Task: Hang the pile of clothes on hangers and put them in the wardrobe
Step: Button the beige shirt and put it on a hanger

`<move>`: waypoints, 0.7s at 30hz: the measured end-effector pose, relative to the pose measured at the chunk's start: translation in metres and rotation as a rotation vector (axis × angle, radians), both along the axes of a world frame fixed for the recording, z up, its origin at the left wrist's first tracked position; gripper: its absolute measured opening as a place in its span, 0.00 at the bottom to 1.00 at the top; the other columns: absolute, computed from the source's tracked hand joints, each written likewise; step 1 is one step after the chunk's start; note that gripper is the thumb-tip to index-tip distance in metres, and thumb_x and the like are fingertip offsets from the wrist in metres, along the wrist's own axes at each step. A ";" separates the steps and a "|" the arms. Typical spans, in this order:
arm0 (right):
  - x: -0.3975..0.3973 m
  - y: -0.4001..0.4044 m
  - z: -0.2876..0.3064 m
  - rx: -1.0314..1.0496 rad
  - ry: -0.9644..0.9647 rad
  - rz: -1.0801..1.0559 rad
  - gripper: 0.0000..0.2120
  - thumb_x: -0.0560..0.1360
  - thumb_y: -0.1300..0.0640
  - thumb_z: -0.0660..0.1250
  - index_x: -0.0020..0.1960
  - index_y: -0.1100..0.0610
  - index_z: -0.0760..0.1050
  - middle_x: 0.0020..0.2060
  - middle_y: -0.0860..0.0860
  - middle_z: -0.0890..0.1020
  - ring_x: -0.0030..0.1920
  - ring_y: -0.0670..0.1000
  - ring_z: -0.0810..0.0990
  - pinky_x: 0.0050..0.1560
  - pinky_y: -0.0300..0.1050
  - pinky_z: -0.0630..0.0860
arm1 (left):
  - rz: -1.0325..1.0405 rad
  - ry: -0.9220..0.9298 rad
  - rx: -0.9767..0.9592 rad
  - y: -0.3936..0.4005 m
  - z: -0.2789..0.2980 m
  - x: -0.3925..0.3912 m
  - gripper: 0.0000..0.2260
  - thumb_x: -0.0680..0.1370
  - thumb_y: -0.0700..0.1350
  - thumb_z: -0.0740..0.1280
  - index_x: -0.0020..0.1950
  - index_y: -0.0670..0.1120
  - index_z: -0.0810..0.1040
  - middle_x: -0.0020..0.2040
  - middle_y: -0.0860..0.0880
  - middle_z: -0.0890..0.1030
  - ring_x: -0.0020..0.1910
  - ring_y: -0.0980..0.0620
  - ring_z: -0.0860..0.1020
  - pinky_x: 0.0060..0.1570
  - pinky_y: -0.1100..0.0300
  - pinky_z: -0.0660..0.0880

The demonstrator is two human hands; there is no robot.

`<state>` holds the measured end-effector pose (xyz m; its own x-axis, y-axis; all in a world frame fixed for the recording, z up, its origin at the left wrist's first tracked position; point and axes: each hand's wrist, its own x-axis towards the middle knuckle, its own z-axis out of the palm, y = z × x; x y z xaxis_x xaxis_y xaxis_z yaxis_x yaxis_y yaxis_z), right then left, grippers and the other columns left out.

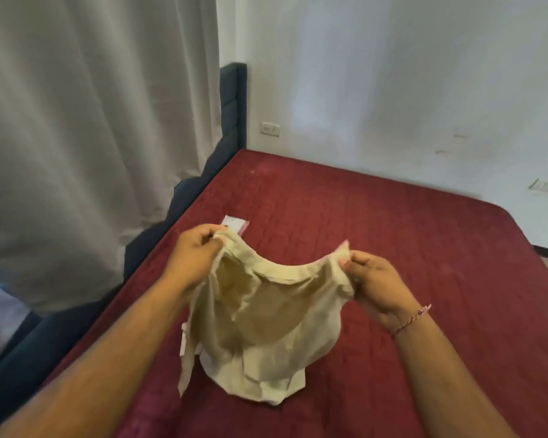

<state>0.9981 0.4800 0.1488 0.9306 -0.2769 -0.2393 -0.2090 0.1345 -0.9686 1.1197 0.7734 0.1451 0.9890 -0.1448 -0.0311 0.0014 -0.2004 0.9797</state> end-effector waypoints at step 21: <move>0.021 0.248 -0.024 0.635 -0.109 -0.271 0.15 0.75 0.68 0.70 0.61 0.68 0.78 0.51 0.67 0.82 0.48 0.61 0.83 0.54 0.55 0.80 | 0.035 0.585 -0.750 0.048 -0.028 -0.051 0.15 0.79 0.28 0.62 0.47 0.43 0.86 0.53 0.30 0.83 0.48 0.38 0.83 0.55 0.46 0.80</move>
<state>1.0190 0.7276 0.1247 0.8764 -0.3404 -0.3407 0.0063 0.7155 -0.6986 1.0688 0.8210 0.1173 0.8501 -0.2984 -0.4339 0.5266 0.4902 0.6946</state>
